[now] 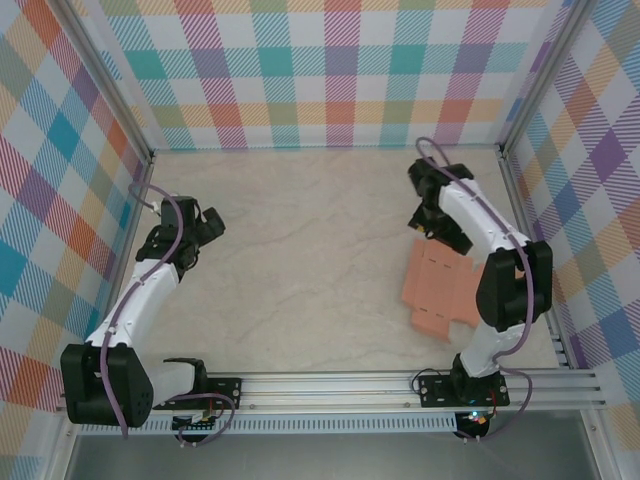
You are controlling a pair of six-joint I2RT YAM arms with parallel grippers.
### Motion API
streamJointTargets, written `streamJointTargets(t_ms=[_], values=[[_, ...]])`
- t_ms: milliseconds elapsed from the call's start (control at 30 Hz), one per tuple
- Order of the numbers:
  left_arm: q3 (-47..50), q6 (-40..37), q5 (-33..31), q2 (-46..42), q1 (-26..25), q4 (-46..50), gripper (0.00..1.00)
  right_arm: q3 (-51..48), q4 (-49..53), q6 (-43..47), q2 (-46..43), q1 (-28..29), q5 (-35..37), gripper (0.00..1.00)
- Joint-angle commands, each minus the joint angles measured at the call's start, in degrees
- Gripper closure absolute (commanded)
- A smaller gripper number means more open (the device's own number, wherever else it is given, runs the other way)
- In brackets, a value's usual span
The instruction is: Fold the paper box
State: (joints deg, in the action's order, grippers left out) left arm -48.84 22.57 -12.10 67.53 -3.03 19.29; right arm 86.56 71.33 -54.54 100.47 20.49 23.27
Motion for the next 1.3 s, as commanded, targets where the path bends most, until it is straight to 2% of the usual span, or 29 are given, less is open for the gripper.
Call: streamJointTargets(t_ms=[0,233,433,633,667,867,1000,1067,1167,1267], values=[[1.7,2.1,3.2,-0.7,-0.6,-0.7,0.0,0.7,3.4,-3.9,2.0,3.2,-3.3,0.01],[4.6,3.6,2.5,-3.1,-2.1,-0.7,0.0,4.7,4.2,-3.6,10.2,5.0,-7.2,0.03],[6.4,4.9,1.0,-5.2,-2.7,-0.1,0.0,4.5,3.7,-3.0,14.8,4.7,-1.8,0.08],[6.2,6.8,1.1,-5.0,-2.7,0.9,0.0,1.8,2.2,-5.9,17.8,4.7,-3.9,0.13],[6.2,6.9,1.1,-5.1,-2.8,1.1,0.0,1.0,1.8,-6.4,18.0,4.8,-3.9,0.16],[6.4,7.9,1.1,-5.1,-2.8,0.9,0.0,-0.7,1.7,-7.7,16.4,4.8,-2.3,0.66],[5.9,8.2,1.1,-4.5,-3.1,0.8,0.0,0.6,2.4,-7.4,15.2,4.8,-3.2,0.87],[5.2,7.8,2.4,-4.3,-3.3,0.5,0.0,2.3,3.3,-7.8,14.6,4.9,-5.9,0.92],[5.2,6.4,5.2,-4.8,-4.1,-2.1,0.0,4.8,2.6,-10.9,12.7,4.8,-13.6,0.94],[7.0,4.0,12.9,-5.9,-5.9,-10.7,0.0,7.4,1.1,-16.1,11.3,4.7,-22.0,0.94]])
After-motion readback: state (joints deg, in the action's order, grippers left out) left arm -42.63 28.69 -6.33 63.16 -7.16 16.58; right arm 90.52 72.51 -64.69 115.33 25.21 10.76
